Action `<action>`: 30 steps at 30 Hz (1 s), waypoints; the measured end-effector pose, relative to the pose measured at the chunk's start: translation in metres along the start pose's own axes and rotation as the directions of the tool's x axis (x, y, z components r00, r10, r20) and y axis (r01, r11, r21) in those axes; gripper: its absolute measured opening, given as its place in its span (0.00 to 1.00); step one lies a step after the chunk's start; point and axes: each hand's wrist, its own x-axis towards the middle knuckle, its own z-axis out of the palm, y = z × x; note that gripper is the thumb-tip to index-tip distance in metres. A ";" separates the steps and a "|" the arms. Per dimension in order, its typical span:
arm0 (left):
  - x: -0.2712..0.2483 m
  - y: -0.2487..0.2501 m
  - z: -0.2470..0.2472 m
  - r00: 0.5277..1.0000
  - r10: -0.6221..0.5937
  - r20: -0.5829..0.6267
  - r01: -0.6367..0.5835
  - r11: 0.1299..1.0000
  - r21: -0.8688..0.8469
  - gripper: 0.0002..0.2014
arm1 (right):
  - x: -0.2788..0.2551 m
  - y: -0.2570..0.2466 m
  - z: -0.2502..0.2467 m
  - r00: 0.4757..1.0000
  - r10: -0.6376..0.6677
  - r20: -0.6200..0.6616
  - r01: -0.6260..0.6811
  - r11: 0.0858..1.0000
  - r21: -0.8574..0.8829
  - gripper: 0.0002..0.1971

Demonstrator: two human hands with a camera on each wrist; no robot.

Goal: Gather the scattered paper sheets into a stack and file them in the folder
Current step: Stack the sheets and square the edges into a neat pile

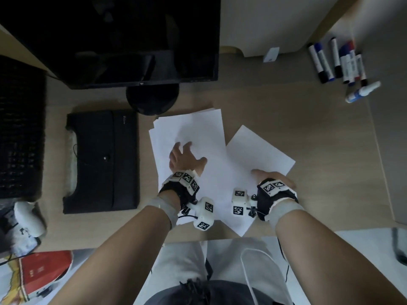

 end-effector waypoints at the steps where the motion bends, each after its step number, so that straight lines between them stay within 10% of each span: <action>1: -0.002 -0.001 0.005 0.999 -0.017 0.045 0.015 0.999 0.043 0.37 | 0.001 0.000 -0.004 0.999 -0.043 0.013 0.043 0.999 0.002 0.29; 7: -0.026 0.003 0.028 0.995 -0.093 -0.023 0.093 0.995 0.032 0.36 | 0.015 -0.003 -0.035 0.987 -0.093 0.134 0.061 0.972 0.229 0.18; 11: -0.052 0.021 0.048 0.996 -0.090 0.004 0.090 0.996 -0.008 0.35 | 0.028 0.006 -0.035 0.947 -0.201 0.250 0.159 0.971 0.178 0.30; 20: -0.057 0.035 0.063 0.973 -0.112 0.202 0.140 0.982 -0.129 0.46 | 0.005 0.003 -0.123 0.800 -0.598 -0.050 0.524 0.655 0.545 0.01; 23: -0.065 0.053 0.050 0.990 -0.021 0.141 0.086 0.877 -0.472 0.57 | -0.017 -0.016 -0.146 0.697 -0.717 0.027 0.573 0.579 0.580 0.06; 30: -0.091 0.052 -0.023 0.994 0.053 0.094 0.046 0.578 -0.815 0.28 | -0.060 -0.065 -0.123 0.632 -0.774 0.049 0.629 0.549 0.550 0.06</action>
